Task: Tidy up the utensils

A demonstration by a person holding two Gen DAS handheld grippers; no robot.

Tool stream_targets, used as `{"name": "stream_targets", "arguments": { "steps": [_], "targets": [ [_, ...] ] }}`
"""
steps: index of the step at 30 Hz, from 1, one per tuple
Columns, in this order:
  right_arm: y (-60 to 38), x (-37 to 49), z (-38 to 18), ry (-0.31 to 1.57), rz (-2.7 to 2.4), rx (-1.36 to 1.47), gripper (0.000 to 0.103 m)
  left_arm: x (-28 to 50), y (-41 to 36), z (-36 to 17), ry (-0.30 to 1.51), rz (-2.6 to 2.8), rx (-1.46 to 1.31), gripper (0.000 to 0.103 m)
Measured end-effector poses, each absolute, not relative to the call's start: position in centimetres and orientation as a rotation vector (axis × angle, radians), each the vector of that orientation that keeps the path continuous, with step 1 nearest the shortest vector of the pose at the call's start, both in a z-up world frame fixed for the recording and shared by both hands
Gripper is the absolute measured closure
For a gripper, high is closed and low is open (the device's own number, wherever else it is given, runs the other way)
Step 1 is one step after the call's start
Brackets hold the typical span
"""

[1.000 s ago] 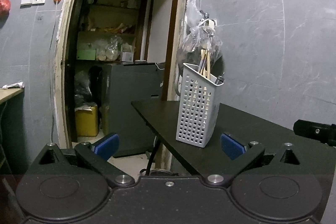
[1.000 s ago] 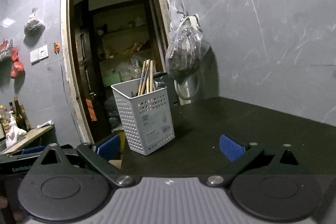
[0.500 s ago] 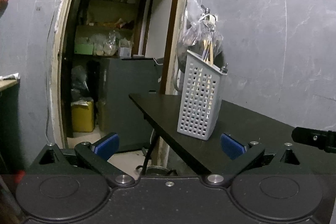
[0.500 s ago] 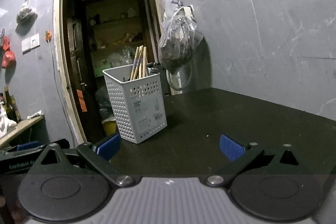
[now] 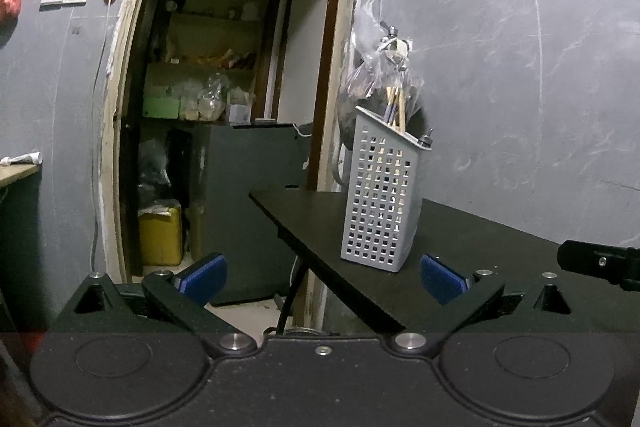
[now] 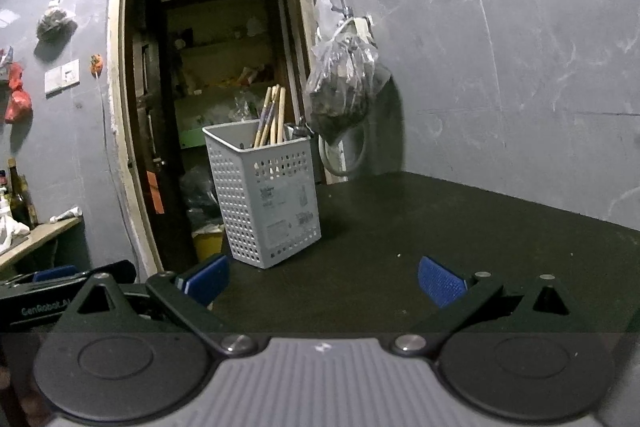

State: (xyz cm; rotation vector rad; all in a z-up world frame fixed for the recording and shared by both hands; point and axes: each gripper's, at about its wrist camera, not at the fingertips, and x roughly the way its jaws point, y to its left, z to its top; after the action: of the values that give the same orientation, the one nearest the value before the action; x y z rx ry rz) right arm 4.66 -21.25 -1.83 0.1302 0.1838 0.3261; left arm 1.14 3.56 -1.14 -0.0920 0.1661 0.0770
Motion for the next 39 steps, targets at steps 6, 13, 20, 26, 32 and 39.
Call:
{"name": "stream_targets", "arguments": {
  "steps": [6, 13, 20, 26, 32, 39],
  "targets": [
    [-21.6, 4.1, -1.8, 0.165, 0.327, 0.136, 0.0, 0.5, 3.2, -0.9, 0.148, 0.069, -0.084, 0.001],
    [-21.9, 3.9, -1.9, 0.162, 0.326, 0.142, 0.0, 0.0, 2.8, -0.9, 0.138, 0.059, -0.068, 0.001],
    [-21.8, 4.0, -2.1, 0.168, 0.328, 0.143, 0.0, 0.1, 2.9, -0.9, 0.144, 0.057, -0.063, 0.001],
    [-21.7, 4.0, -2.2, 0.177, 0.324, 0.135, 0.0, 0.1, 2.8, -0.9, 0.147, 0.053, -0.058, 0.001],
    [-21.7, 4.0, -2.2, 0.178, 0.32, 0.133, 0.0, 0.1, 2.8, -0.9, 0.148, 0.05, -0.057, 0.001],
    [-21.7, 4.1, -2.2, 0.181, 0.319, 0.135, 0.0, 0.2, 2.8, -1.0, 0.151, 0.05, -0.056, 0.001]
  ]
}}
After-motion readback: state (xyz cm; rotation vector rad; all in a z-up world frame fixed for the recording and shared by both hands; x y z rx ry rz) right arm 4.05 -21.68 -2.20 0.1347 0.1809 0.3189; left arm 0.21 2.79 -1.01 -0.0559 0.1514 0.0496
